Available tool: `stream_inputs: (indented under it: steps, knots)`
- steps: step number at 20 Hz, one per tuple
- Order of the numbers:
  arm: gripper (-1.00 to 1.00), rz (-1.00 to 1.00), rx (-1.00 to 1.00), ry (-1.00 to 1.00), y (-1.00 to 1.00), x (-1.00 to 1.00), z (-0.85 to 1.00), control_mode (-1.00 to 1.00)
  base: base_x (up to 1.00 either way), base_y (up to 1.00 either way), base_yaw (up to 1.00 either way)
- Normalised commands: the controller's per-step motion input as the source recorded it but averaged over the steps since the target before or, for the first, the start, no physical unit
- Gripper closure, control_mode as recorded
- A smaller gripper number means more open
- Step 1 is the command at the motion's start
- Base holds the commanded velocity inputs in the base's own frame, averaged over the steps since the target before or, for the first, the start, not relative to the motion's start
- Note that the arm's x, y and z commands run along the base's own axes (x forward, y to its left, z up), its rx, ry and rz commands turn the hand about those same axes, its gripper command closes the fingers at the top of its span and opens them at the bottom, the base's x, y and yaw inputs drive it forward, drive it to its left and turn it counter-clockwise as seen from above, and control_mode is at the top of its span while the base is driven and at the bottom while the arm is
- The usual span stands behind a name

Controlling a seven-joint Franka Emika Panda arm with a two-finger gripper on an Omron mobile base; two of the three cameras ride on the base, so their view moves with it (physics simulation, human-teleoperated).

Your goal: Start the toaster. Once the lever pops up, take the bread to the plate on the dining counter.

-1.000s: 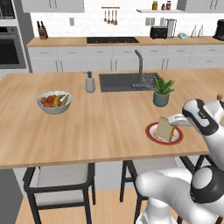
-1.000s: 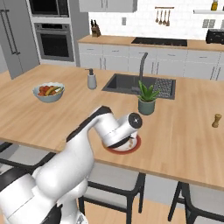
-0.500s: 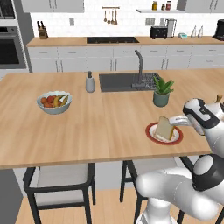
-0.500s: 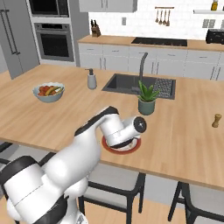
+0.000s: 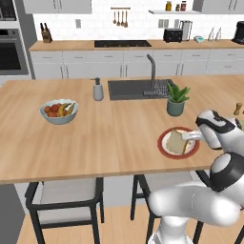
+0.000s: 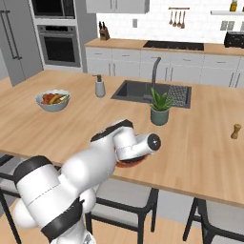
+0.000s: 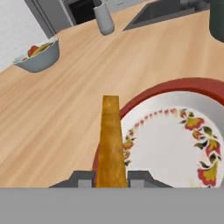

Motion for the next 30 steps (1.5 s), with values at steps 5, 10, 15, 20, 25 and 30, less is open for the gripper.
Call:
stream_inputs:
  steps: [5, 10, 15, 20, 25, 30]
  knots:
    - [1.00, 0.01, -0.01, 0.00, -0.01, 0.32, -0.17, -1.00, 0.00, 0.00, 0.00]
    - [1.00, 0.01, 0.00, 0.00, -0.03, 0.16, -0.12, -1.00, 0.00, 0.00, 0.00]
    - [1.00, 0.02, -0.01, 0.00, -0.07, 0.00, -0.25, -1.00, 0.00, 0.00, 0.00]
    - [-1.00, 0.02, -0.02, -0.01, -0.04, 0.02, -0.12, -1.00, 0.00, 0.00, 0.00]
    - [-1.00, 0.02, -0.04, 0.00, -0.15, 0.22, 0.00, -1.00, 0.00, 0.00, 0.00]
    - [-1.00, 0.00, -0.15, 0.01, -0.16, 0.18, 0.00, -1.00, 0.00, 0.00, 0.00]
